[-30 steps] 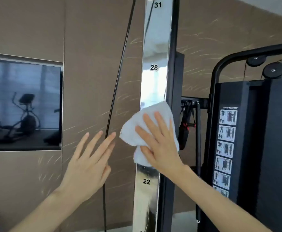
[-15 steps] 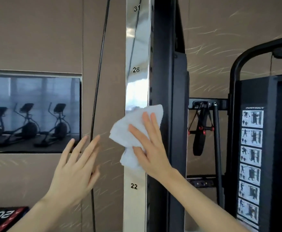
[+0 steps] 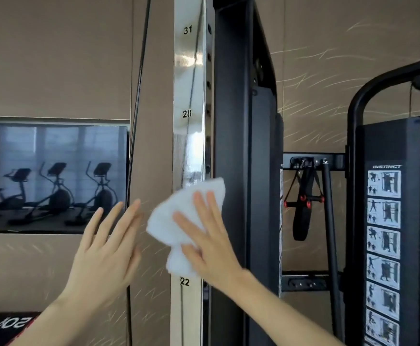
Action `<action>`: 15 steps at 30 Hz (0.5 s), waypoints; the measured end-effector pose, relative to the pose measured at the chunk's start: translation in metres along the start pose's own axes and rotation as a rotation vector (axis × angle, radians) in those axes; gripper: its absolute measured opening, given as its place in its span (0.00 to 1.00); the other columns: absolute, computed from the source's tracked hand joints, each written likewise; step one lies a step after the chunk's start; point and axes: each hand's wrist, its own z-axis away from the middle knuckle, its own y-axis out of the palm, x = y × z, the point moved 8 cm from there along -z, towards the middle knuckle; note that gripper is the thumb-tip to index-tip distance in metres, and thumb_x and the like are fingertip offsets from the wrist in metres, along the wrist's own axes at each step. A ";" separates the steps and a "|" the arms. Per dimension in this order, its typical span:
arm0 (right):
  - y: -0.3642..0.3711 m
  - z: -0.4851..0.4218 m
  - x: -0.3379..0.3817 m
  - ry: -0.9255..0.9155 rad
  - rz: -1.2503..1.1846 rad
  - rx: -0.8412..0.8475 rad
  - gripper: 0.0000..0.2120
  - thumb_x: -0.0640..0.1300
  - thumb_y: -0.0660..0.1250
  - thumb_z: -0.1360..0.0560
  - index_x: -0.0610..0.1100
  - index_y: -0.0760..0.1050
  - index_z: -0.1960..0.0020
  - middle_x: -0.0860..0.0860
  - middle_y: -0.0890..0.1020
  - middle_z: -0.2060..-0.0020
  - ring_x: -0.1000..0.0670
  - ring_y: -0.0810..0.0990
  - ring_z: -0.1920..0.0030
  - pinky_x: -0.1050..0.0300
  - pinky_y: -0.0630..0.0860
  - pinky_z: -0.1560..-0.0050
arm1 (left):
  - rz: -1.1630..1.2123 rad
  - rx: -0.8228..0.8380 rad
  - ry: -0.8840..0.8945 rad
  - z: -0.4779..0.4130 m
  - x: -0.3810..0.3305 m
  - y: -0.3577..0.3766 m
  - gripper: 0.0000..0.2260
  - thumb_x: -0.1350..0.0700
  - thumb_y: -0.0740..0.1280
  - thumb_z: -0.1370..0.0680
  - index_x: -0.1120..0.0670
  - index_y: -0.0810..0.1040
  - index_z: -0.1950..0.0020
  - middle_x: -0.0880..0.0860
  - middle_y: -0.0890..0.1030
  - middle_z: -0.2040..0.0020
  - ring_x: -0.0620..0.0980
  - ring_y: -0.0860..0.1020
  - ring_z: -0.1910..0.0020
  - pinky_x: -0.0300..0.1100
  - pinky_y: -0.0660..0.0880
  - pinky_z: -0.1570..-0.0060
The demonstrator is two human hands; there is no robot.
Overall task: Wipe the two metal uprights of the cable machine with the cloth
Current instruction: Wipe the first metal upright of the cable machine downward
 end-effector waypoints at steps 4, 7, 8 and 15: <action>-0.005 0.003 -0.009 -0.078 0.053 0.066 0.21 0.51 0.51 0.18 0.48 0.61 0.27 0.48 0.47 0.23 0.40 0.43 0.24 0.47 0.41 0.26 | -0.013 0.051 0.025 0.018 -0.001 0.003 0.23 0.54 0.57 0.23 0.65 0.77 0.34 0.60 0.70 0.27 0.62 0.68 0.30 0.60 0.57 0.27; -0.026 -0.052 -0.015 -0.076 0.078 -0.032 0.20 0.50 0.53 0.19 0.45 0.67 0.29 0.44 0.55 0.25 0.42 0.47 0.24 0.55 0.43 0.25 | -0.007 0.085 0.024 0.028 -0.001 0.005 0.23 0.54 0.57 0.24 0.65 0.77 0.35 0.60 0.71 0.28 0.62 0.68 0.31 0.59 0.57 0.27; -0.031 -0.065 -0.017 -0.047 0.059 -0.071 0.20 0.50 0.55 0.19 0.44 0.69 0.30 0.44 0.57 0.25 0.43 0.47 0.24 0.57 0.44 0.26 | -0.007 0.089 0.025 0.031 -0.003 0.006 0.23 0.54 0.57 0.24 0.64 0.77 0.35 0.60 0.71 0.28 0.62 0.68 0.31 0.58 0.57 0.27; 0.014 0.032 0.005 0.034 -0.009 -0.025 0.20 0.49 0.53 0.18 0.47 0.62 0.27 0.48 0.48 0.23 0.39 0.45 0.24 0.40 0.45 0.26 | 0.040 0.105 0.047 0.053 -0.022 0.013 0.24 0.54 0.57 0.25 0.62 0.70 0.31 0.58 0.65 0.26 0.61 0.67 0.31 0.56 0.54 0.26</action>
